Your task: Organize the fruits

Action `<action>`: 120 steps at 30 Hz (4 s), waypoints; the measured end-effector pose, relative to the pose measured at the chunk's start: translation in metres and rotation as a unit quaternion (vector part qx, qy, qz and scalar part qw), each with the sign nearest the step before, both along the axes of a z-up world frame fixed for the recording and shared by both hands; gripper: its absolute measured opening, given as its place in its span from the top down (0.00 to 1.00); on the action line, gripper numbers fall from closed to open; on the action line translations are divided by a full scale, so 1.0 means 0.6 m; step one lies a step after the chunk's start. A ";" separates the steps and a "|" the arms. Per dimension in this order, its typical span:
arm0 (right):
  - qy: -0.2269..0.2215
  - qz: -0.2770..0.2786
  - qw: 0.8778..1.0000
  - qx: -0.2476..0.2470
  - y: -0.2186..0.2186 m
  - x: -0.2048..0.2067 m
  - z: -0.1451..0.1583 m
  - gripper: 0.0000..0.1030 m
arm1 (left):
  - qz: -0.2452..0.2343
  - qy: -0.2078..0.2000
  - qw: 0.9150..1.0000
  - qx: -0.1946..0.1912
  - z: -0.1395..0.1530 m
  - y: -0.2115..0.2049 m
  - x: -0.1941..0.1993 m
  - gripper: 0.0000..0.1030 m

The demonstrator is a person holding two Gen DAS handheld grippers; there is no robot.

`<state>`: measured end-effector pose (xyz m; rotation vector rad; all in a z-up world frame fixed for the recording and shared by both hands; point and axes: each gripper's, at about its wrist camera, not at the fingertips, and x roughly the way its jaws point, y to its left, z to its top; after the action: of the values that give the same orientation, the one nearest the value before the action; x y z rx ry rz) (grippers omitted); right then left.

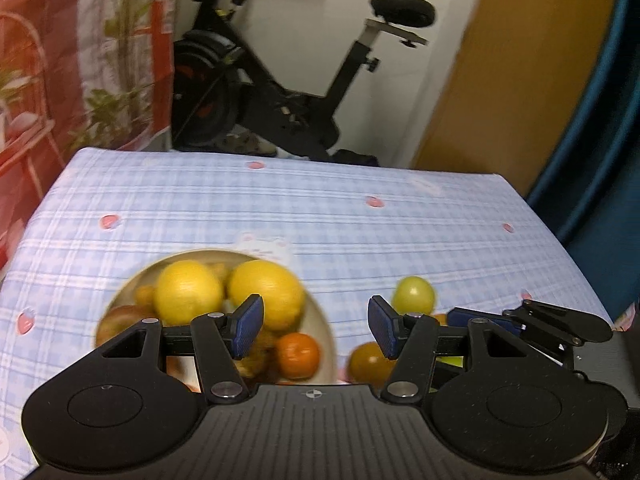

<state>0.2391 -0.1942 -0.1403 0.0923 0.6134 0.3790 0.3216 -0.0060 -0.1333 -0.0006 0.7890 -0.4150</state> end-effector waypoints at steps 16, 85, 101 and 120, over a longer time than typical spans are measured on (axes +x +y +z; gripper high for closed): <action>0.033 -0.050 0.998 -0.022 -0.059 -0.055 -0.063 0.40 | -0.034 0.015 0.999 0.015 -0.022 -0.078 -0.009 0.42; 0.022 -0.157 0.983 0.094 -0.195 -0.094 -0.073 0.51 | -0.028 0.034 0.999 -0.007 -0.050 -0.138 0.050 0.52; 0.008 -0.096 0.993 0.075 -0.114 -0.042 -0.017 0.51 | 0.069 0.011 0.997 -0.010 0.030 0.068 -0.005 0.52; 0.015 0.052 0.998 -0.031 0.096 0.037 -0.017 0.51 | 0.050 0.000 0.999 0.020 -0.034 0.105 -0.045 0.52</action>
<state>0.2611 -0.1366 -0.1504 0.0065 0.6617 0.4584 0.2946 0.0572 -0.1538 -0.0036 0.7935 -0.3044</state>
